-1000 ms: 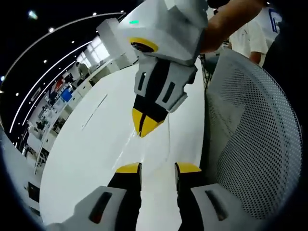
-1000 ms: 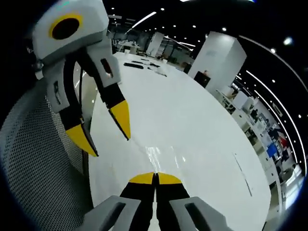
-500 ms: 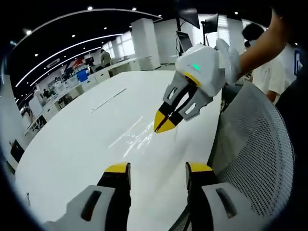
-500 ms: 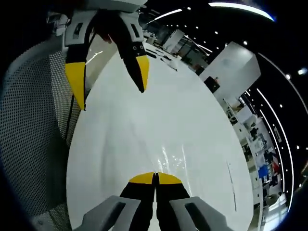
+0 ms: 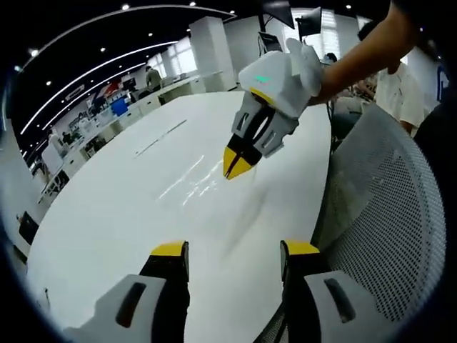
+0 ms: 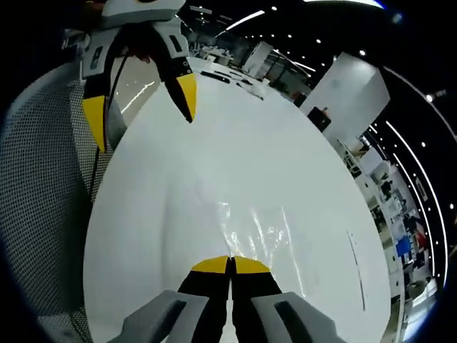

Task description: Open the resealable bag by pulling the two sides of the seal apart until the entire bag opening is separated and visibly accessible.

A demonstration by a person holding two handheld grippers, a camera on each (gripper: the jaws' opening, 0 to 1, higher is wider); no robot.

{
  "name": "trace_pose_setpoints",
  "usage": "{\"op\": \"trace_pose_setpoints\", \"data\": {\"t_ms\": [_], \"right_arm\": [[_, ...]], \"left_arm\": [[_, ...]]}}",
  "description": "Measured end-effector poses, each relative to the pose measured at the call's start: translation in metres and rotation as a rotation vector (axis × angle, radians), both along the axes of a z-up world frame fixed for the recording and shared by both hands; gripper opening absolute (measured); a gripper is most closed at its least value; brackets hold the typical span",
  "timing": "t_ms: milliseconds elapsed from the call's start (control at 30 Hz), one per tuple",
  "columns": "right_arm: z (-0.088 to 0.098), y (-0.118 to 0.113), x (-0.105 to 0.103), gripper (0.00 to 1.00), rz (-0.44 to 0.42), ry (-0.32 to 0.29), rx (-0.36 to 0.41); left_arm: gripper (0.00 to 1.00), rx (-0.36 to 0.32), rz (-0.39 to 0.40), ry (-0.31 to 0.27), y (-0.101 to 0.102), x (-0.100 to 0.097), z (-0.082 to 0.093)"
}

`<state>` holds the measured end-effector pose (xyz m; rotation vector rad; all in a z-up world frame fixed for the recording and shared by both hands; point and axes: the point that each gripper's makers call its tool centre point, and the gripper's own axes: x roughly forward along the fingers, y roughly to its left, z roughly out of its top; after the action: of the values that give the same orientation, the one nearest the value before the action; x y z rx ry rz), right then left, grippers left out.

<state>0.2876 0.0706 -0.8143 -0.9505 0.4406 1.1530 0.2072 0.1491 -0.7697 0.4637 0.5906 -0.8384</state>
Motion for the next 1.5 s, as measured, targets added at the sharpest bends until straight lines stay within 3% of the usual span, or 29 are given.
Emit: {"op": "trace_pose_setpoints", "data": {"t_ms": [600,800,933,1400,1500], "right_arm": [[0.001,-0.002,0.029,0.0,-0.107,0.012,0.066],[-0.002,-0.004,0.027,0.0,-0.128,0.024,0.064],[-0.004,-0.008,0.02,0.03,-0.158,0.068,0.08],[0.007,-0.009,-0.002,0.07,-0.281,0.17,0.223],[0.014,-0.012,-0.005,0.08,-0.356,0.199,0.287]], "left_arm": [[0.47,0.006,0.027,0.029,0.005,0.006,-0.005],[0.48,0.008,0.028,0.041,0.006,0.003,-0.007],[0.48,0.004,0.034,0.041,0.006,0.002,-0.006],[0.49,-0.005,0.025,0.013,0.0,0.001,0.004],[0.48,-0.009,0.005,-0.02,-0.002,-0.002,0.009]]}}
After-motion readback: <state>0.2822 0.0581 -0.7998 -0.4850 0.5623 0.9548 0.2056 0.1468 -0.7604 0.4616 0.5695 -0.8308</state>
